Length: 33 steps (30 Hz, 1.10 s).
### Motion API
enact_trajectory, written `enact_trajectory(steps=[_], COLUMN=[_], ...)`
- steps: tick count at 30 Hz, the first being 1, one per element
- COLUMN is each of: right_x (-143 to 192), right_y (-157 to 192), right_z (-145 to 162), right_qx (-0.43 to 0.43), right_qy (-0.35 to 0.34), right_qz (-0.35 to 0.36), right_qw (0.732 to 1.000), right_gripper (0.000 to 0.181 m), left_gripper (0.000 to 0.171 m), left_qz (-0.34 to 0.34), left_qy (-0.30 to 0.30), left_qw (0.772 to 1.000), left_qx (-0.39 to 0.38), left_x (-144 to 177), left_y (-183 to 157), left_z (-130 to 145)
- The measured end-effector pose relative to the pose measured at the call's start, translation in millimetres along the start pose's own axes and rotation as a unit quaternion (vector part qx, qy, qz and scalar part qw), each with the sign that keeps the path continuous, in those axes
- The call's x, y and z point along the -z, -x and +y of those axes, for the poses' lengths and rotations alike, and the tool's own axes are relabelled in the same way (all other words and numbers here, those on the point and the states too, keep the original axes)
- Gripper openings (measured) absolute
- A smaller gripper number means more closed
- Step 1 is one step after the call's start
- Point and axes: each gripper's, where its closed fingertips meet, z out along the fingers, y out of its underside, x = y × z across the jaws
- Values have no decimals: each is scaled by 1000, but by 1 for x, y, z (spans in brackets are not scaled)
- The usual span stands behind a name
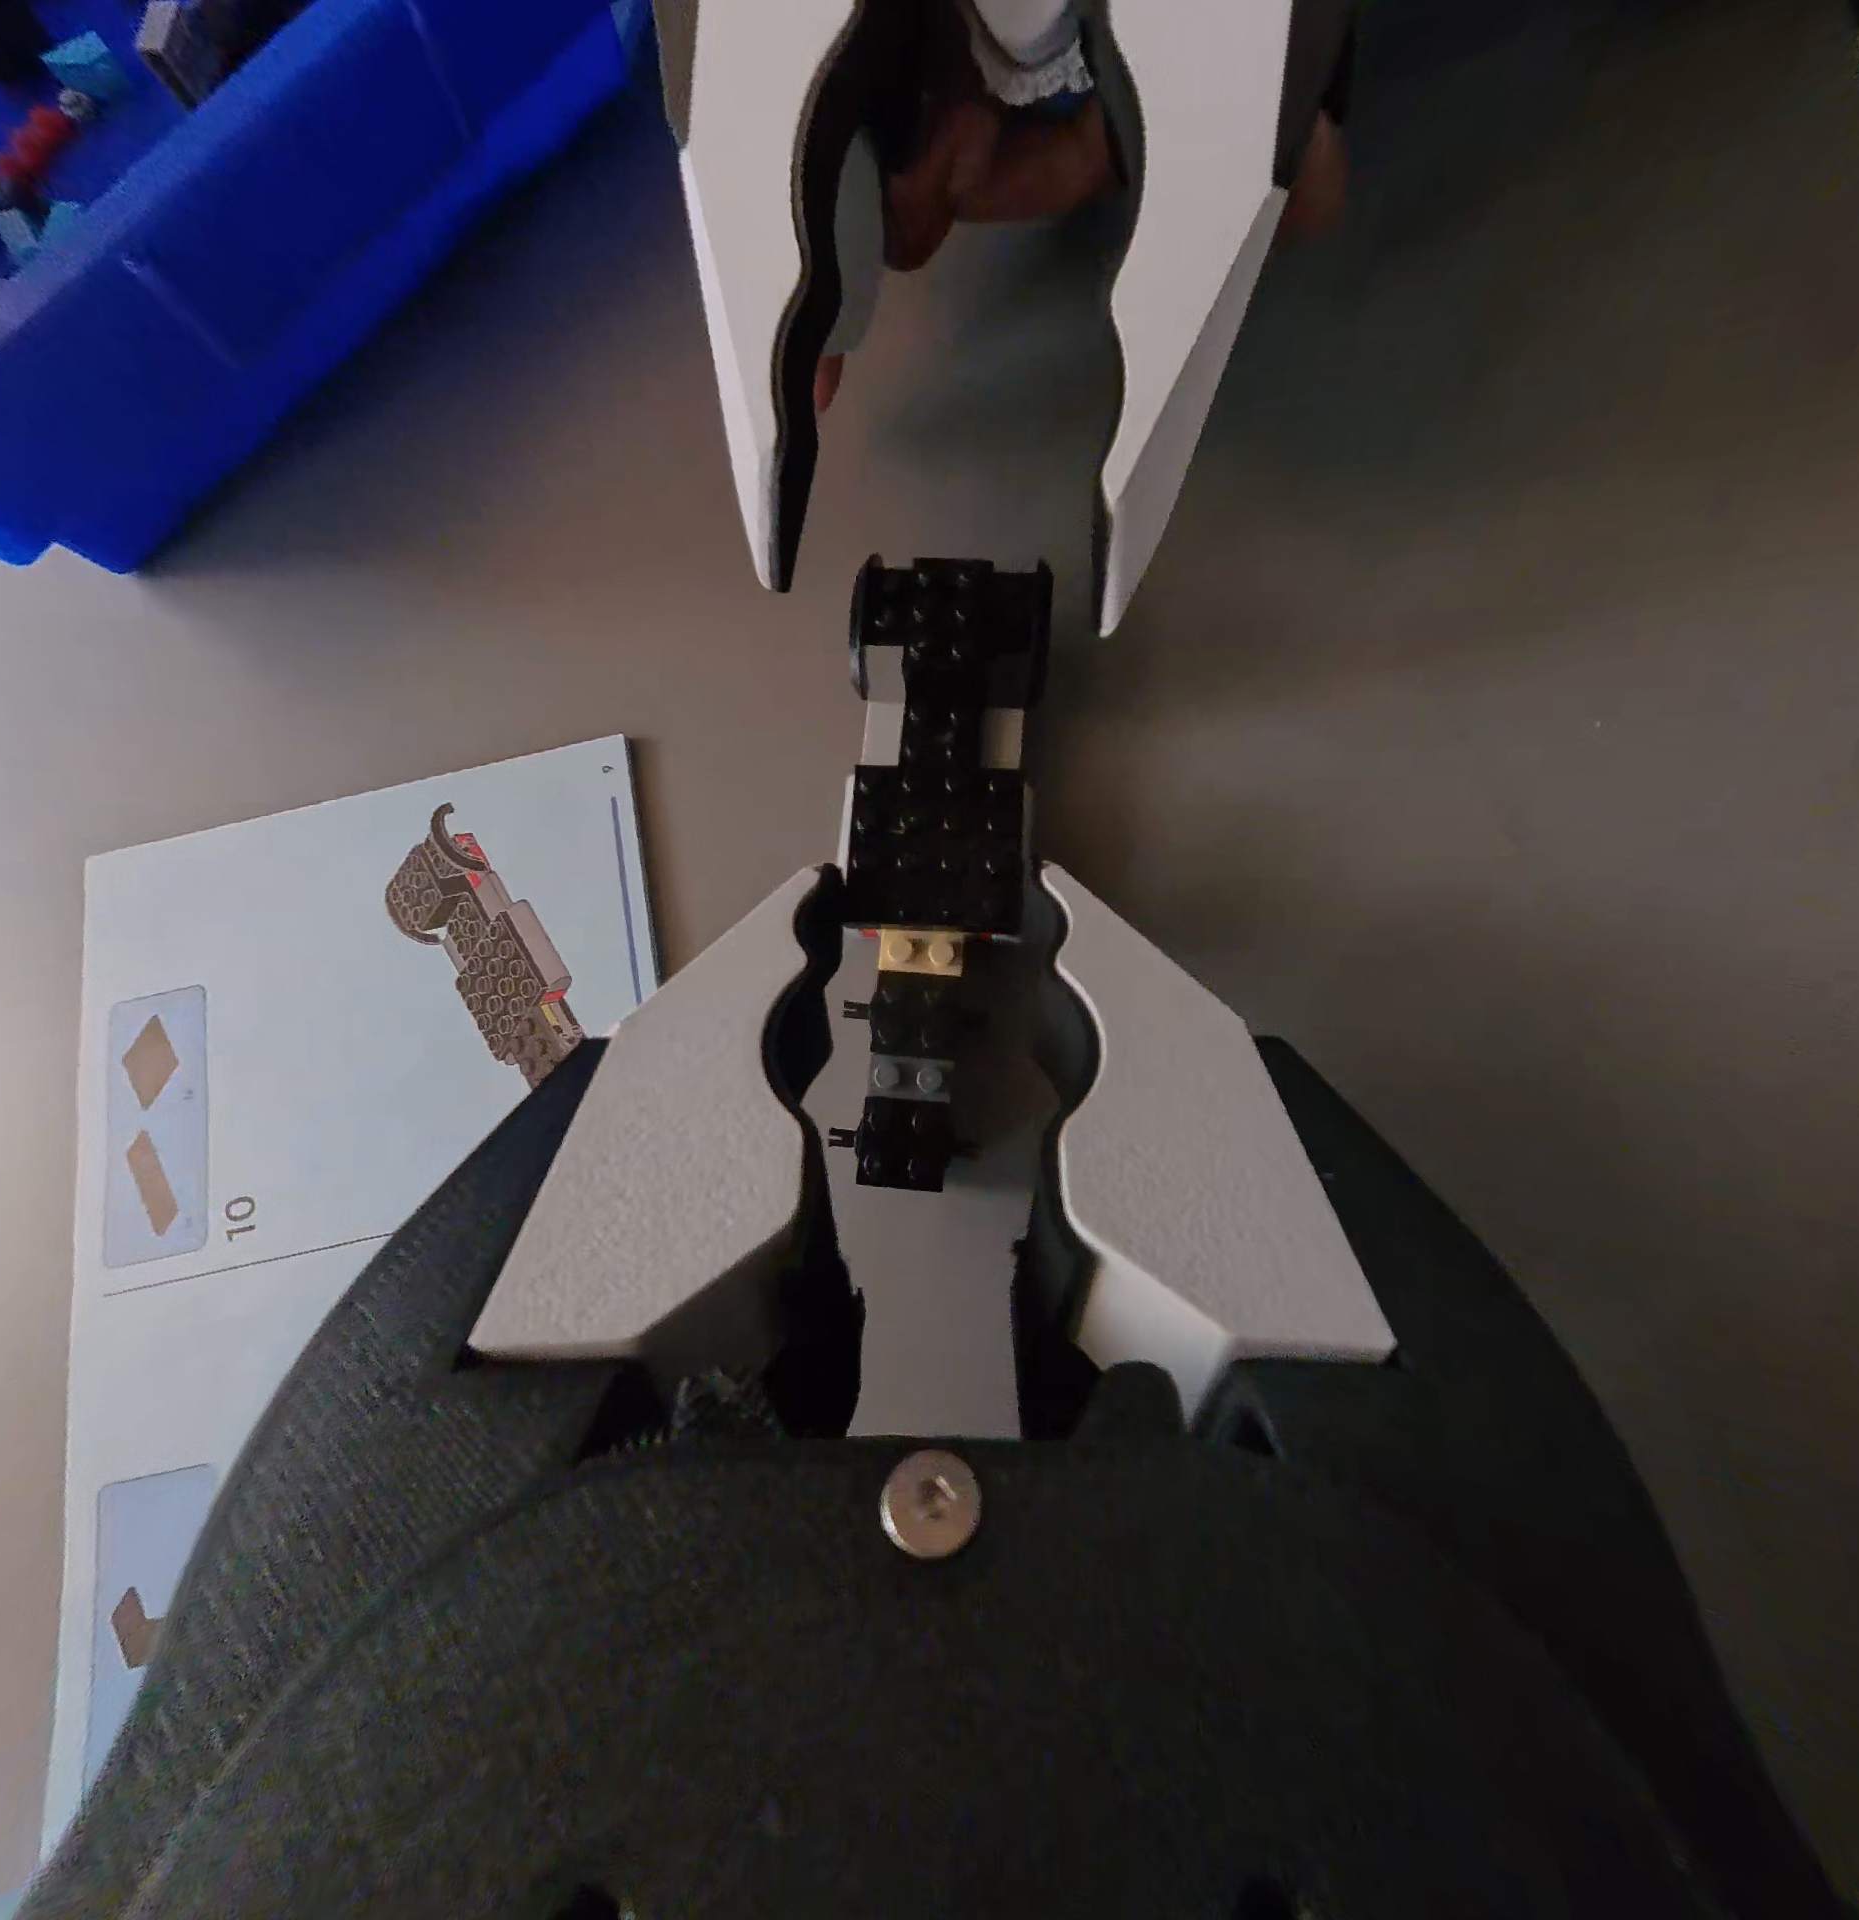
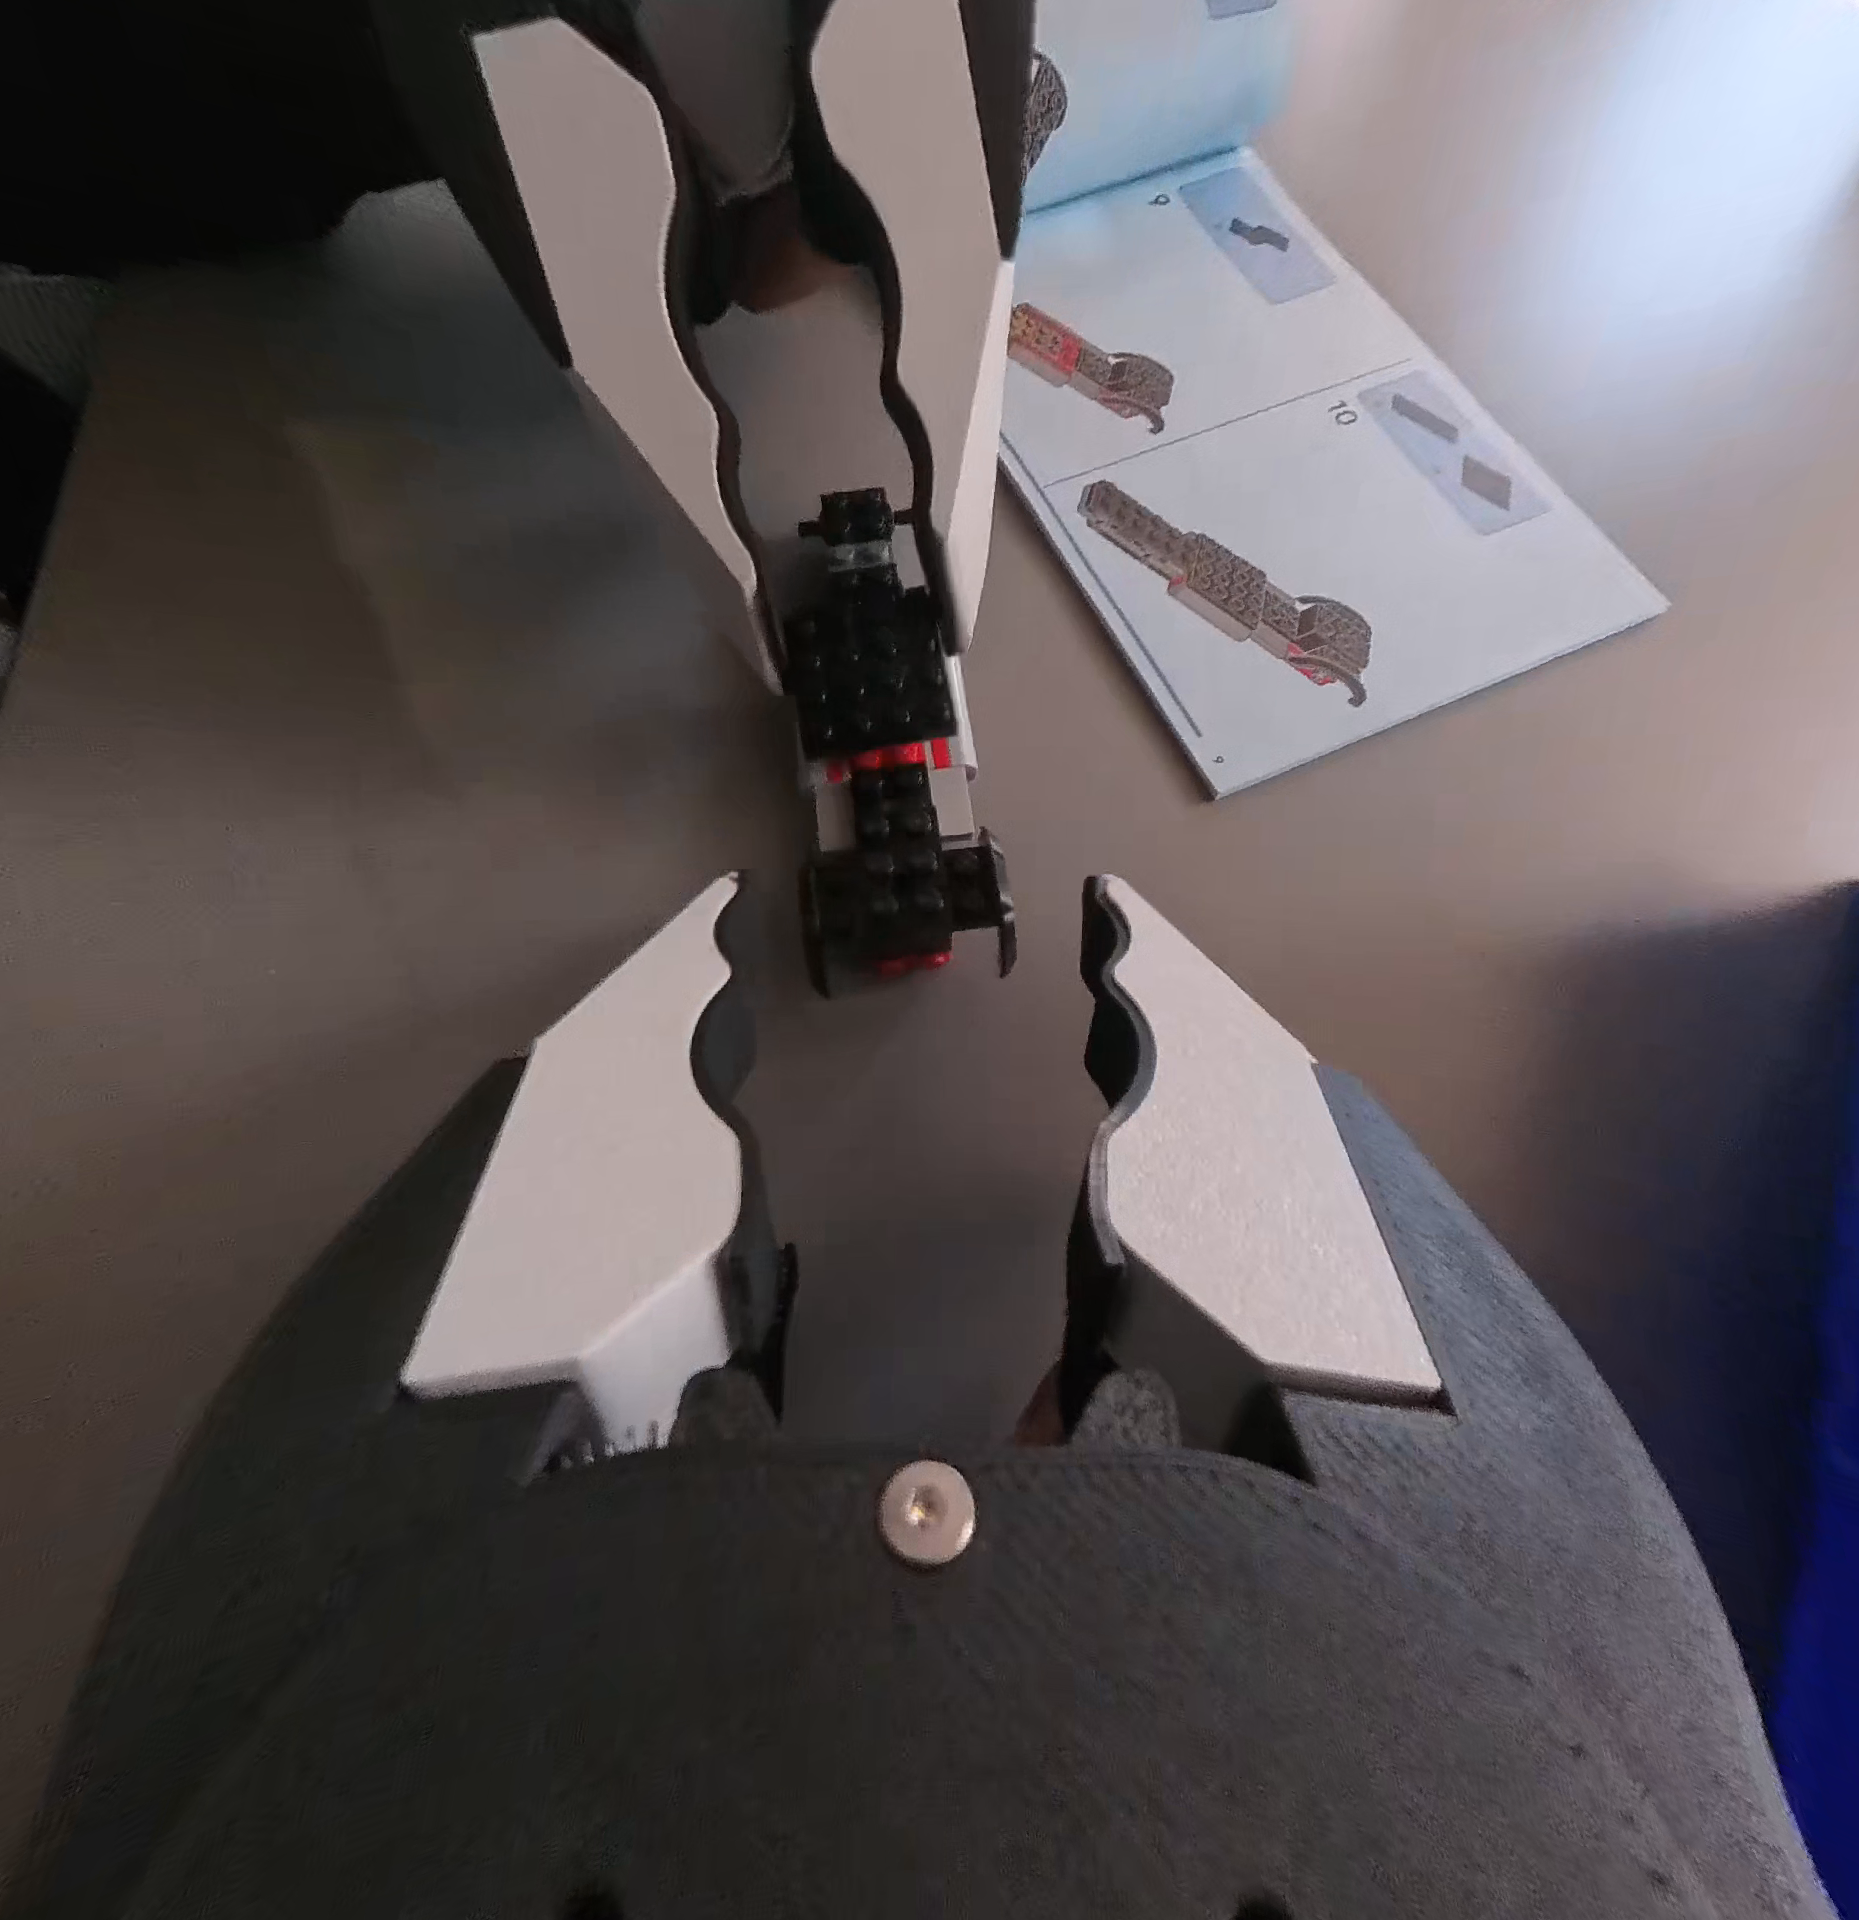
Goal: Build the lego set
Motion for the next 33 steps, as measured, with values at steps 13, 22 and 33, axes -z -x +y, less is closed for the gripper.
enact_trajectory(steps=[13, 22, 33], right_x=[-9, -15, -9], right_y=[4, 3, 0], right_z=[8, 9, 0], right_qx=[23, 36, 32], right_qy=[38, 53, 15], right_qz=[-1, 2, 10], right_qw=[999, 998, 999], right_gripper=[68, 50, 49], left_gripper=[45, 51, 48], left_qz=[6, -43, 28], left_qy=[-1, -105, -294], left_qw=[1000, 983, 773], left_qx=[14, 146, 562], left_x=[-3, 25, 51], left_y=[0, 3, -10], left_z=[0, -10, -8])
